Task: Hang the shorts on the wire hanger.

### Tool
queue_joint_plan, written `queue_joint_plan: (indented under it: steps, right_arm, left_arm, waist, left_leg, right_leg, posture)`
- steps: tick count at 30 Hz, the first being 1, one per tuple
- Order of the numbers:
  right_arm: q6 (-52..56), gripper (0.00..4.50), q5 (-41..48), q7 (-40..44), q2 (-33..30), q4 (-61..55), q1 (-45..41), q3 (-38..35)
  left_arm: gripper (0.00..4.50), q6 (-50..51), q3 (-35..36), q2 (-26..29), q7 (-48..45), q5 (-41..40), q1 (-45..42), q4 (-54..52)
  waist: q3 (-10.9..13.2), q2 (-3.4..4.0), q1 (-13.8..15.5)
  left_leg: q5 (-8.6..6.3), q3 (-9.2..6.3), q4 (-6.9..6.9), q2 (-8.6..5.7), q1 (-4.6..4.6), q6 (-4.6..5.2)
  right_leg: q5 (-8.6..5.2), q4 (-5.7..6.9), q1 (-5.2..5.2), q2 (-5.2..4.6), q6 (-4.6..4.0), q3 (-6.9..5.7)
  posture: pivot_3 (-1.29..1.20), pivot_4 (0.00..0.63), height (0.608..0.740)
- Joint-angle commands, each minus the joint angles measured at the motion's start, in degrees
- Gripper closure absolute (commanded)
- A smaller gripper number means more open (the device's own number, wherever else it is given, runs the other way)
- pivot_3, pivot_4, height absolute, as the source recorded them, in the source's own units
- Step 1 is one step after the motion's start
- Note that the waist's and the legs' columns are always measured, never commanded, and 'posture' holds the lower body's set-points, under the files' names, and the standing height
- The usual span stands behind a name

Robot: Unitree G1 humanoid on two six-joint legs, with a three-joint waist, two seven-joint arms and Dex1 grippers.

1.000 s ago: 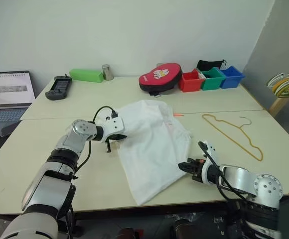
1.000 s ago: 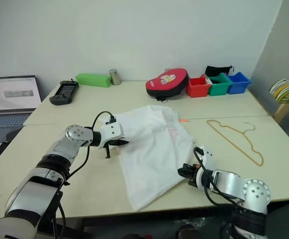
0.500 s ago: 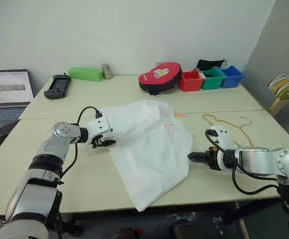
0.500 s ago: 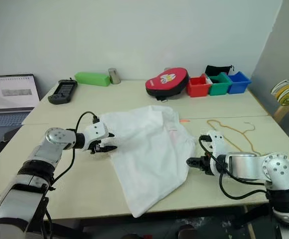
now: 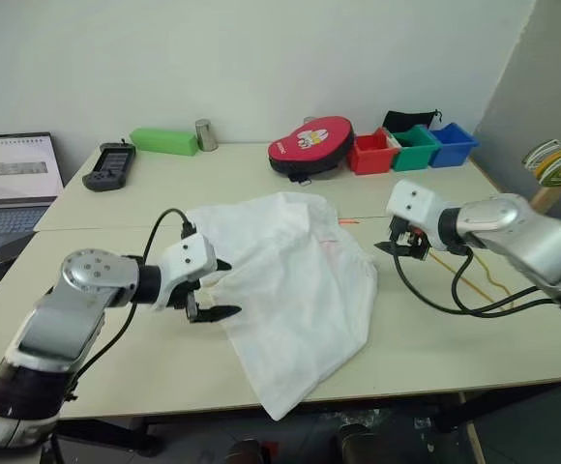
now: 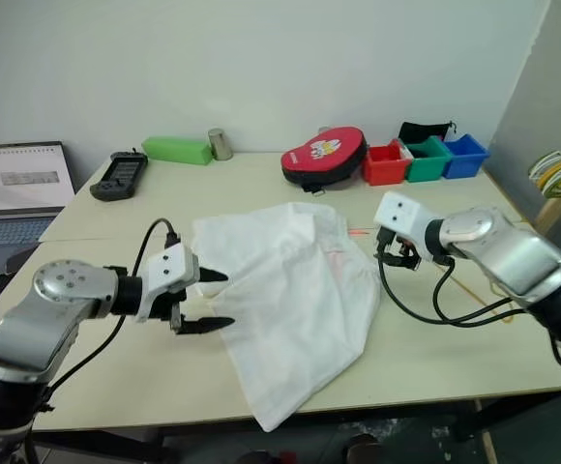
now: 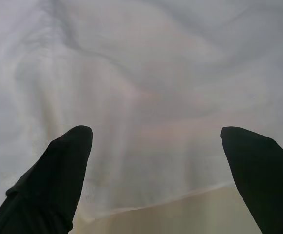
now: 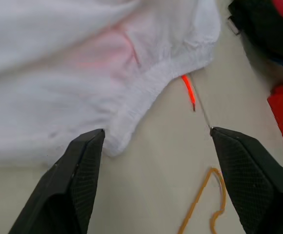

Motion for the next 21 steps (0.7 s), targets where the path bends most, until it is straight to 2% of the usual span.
queue_joint_plan:
  steps: [1,3,8,12,15,21]
  right_arm:
    - [-23.17,0.84,-13.19,7.01,4.60,16.10,-3.66,0.82]
    - [-29.11,0.84,-15.73,9.01,7.63,23.33,-4.53,-0.04]
    - [-44.88,0.84,-26.31,7.31,13.49,38.32,-8.12,0.90]
    - [-49.77,0.84,-33.26,2.50,18.93,48.87,-10.05,1.50]
    - [-53.25,0.84,-38.18,-0.66,21.07,53.27,-11.89,1.93]
    - [-55.92,0.84,-38.24,2.77,24.94,56.30,-12.03,-1.44]
  left_arm:
    - [0.02,3.06,-2.43,-2.75,2.90,-2.98,2.11,-6.98]
    - [0.02,2.69,-4.42,-3.65,3.41,-2.99,3.11,-8.01]
    - [0.02,-1.46,-10.56,-3.15,0.69,-2.25,5.61,-8.36]
    - [0.02,-13.35,-16.88,-3.27,-0.66,4.39,5.87,-3.66]
    - [0.02,-16.39,-17.87,-5.25,1.17,6.35,5.11,1.17]
    - [0.02,-18.97,-17.97,-7.47,1.56,7.19,4.69,7.33]
  waist:
    - [0.03,0.00,0.14]
    - [0.07,-0.04,0.29]
    - [0.25,0.00,0.63]
    - [0.83,0.03,0.79]
    - [0.92,0.11,0.99]
    - [0.93,0.14,1.14]
  left_leg:
    - [0.00,-0.01,0.00,0.00,0.00,0.00]
    - [0.00,0.00,0.00,-0.01,0.01,0.00]
    - [0.00,-0.09,-0.02,0.01,0.16,-0.01]
    - [0.00,-0.09,-0.07,0.03,0.77,-0.01]
    - [0.01,-0.07,-0.07,0.04,1.00,-0.01]
    - [0.02,-0.09,-0.04,0.15,1.04,0.00]
  right_leg:
    - [0.03,0.00,0.01,0.00,-0.04,0.01]
    - [0.05,-0.02,0.03,0.00,-0.07,0.03]
    - [0.08,0.04,0.16,0.04,-0.15,0.03]
    - [0.03,0.01,0.69,0.10,-0.26,0.04]
    - [0.03,0.05,0.87,0.15,-0.35,0.08]
    - [0.06,0.09,0.87,0.28,-0.39,0.09]
  posture:
    - [-0.01,0.054,0.740]
    - [0.00,0.058,0.740]
    - [0.01,0.066,0.740]
    - [0.01,0.081,0.740]
    - [0.01,0.085,0.740]
    - [0.00,0.078,0.740]
